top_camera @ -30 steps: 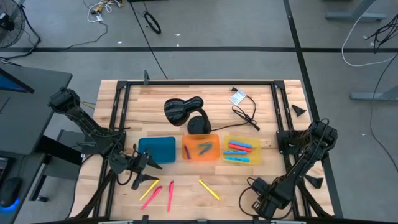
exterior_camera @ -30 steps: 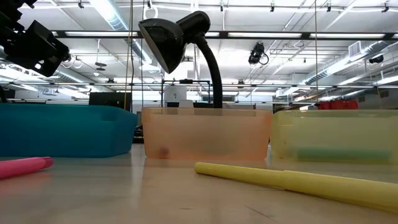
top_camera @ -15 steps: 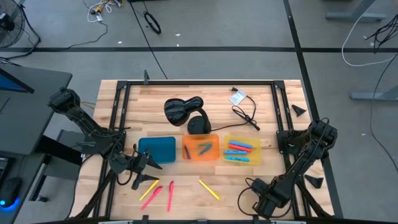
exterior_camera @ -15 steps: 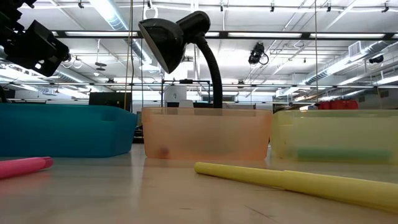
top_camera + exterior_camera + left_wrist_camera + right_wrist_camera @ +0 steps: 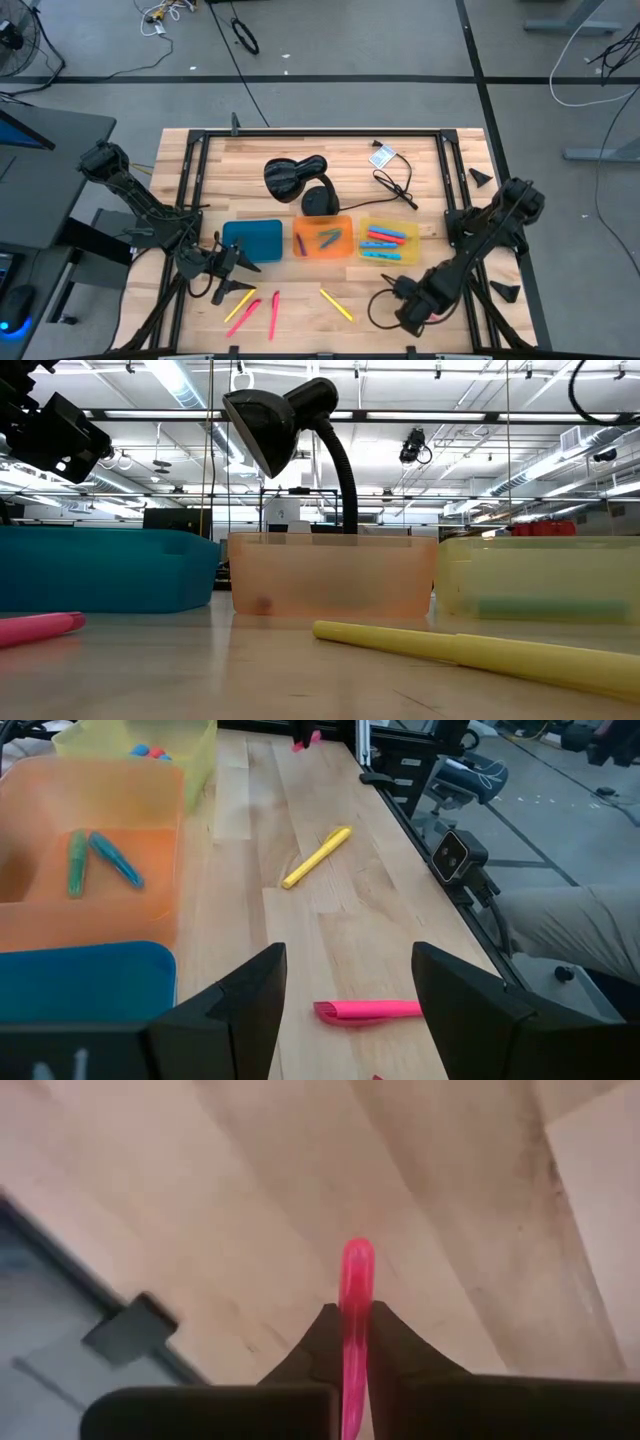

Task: Pick & Place Markers
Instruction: Put the pink pen into the orange bin

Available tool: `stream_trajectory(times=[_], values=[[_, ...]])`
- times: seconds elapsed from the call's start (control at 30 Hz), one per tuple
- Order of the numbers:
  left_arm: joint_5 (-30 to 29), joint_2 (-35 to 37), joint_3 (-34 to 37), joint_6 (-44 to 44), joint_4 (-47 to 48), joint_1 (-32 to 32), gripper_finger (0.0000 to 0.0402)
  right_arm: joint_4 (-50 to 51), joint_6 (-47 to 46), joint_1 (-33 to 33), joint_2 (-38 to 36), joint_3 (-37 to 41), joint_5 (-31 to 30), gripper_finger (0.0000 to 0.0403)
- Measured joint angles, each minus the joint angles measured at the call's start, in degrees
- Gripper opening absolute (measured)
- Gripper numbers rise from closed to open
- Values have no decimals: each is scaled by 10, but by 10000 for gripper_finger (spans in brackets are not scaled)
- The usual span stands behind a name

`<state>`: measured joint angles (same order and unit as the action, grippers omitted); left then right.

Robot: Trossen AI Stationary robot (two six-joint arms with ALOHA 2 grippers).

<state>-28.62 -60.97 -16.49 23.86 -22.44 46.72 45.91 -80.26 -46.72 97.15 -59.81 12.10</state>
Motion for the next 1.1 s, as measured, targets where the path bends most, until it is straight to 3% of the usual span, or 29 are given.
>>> stream_trajectory(times=[0.47, 0.63, 1.1], values=[[0, 0, 0, 10, 0, 0, 222, 52, 125, 55, -32, -1, 11, 11], [0, 0, 0, 10, 0, 0, 222, 54, 178, 103, -32, -3, 10, 11], [0, 0, 0, 10, 0, 0, 222, 146, 387, 266, -30, -133, -38, 11]])
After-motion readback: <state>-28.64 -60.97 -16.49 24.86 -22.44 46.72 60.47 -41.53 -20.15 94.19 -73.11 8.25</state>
